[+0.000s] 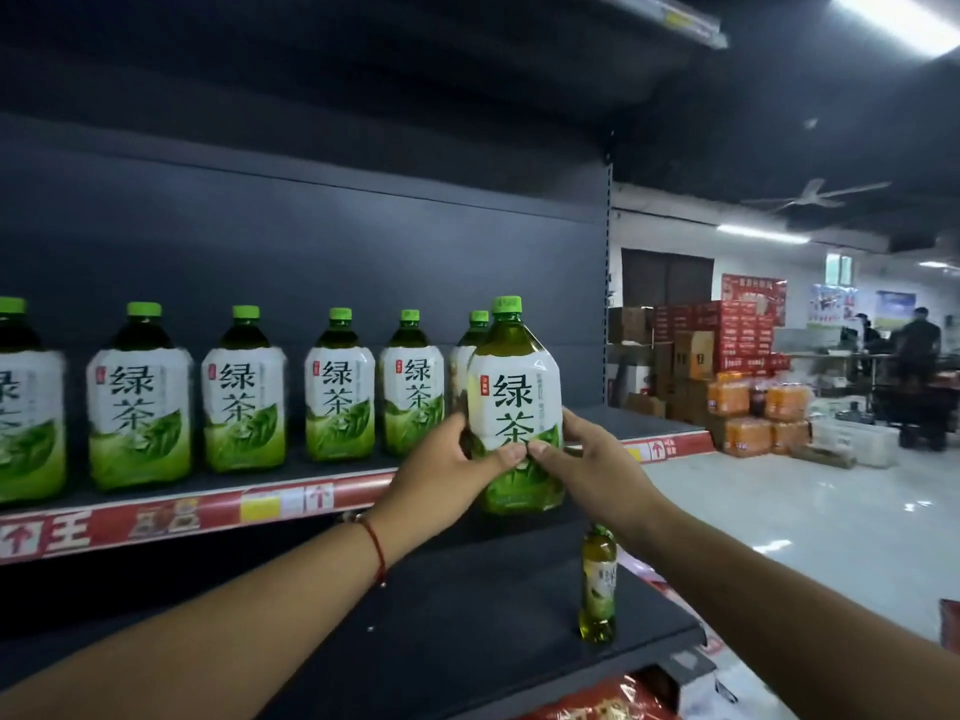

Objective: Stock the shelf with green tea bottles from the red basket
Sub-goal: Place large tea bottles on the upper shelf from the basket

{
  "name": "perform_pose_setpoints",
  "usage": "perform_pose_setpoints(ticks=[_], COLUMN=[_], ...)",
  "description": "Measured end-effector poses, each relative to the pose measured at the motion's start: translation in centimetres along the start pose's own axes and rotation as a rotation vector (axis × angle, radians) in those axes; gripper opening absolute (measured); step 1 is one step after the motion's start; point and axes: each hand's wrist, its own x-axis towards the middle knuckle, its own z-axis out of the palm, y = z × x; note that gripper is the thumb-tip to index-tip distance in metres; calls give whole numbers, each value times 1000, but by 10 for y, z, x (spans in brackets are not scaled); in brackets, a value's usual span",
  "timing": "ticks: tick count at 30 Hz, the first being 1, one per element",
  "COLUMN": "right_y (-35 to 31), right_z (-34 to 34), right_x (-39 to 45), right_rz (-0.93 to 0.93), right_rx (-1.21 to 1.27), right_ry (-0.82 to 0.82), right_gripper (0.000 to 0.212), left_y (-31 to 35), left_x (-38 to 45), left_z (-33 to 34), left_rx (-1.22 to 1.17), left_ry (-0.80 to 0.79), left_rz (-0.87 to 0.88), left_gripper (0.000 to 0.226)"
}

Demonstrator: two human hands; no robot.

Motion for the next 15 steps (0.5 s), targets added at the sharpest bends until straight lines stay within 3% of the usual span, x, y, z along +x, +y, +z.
perform_pose_setpoints(ticks=[5,10,15], right_y=[41,84,129], right_z=[-21,-32,-31], right_x=[62,123,161], right_rz=[30,64,153], right_rx=[-30,76,134], right_ry=[117,194,223], right_gripper=[31,26,20], left_y=[-19,-34,-63], left_x=[73,134,159], left_z=[57,104,128], left_rx=[55,167,201], left_ry=[185,332,276], left_rz=[47,-71,-26], left_gripper=[43,50,70])
